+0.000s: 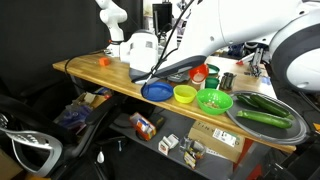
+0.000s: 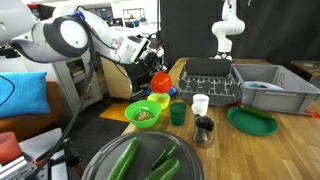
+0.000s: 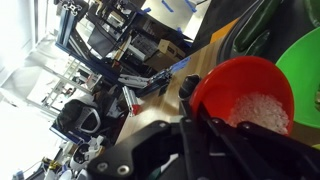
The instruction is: Pour the contents in the orange bowl into the yellow bowl, place the orange bowl on the dark blue plate
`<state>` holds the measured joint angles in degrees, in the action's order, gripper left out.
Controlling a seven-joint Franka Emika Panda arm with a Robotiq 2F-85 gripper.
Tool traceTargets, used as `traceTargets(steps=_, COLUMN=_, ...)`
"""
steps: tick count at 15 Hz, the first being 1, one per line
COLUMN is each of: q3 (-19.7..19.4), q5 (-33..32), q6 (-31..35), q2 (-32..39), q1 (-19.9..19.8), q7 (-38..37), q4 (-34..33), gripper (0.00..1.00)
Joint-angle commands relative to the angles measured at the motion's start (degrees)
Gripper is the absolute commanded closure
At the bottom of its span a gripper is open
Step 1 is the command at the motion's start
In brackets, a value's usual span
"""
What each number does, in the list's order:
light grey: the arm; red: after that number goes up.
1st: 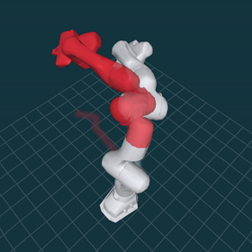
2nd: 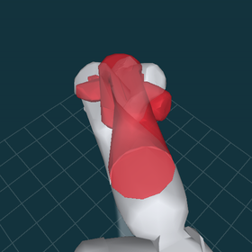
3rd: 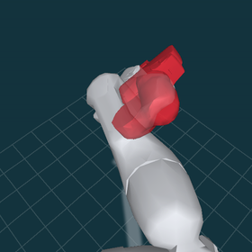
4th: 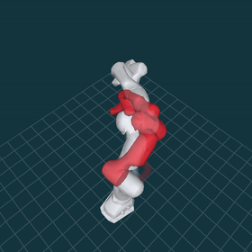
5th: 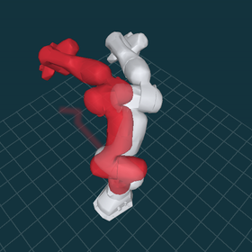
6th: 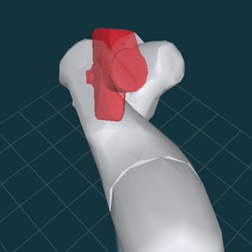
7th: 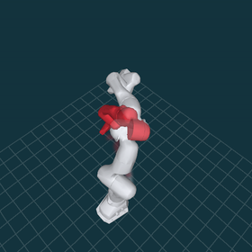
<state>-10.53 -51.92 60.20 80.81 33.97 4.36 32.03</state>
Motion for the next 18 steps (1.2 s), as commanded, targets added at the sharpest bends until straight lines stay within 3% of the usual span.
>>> traceTargets(steps=1, q3=-1.16, q5=-3.28, q6=-0.76, q2=3.21, q1=0.6, q7=2.76, q4=-3.97, gripper=0.98)
traceTargets(steps=18, q3=-0.37, q5=-11.47, q6=3.33, q2=3.02, q1=1.54, q7=6.04, q4=-1.95, gripper=0.98)
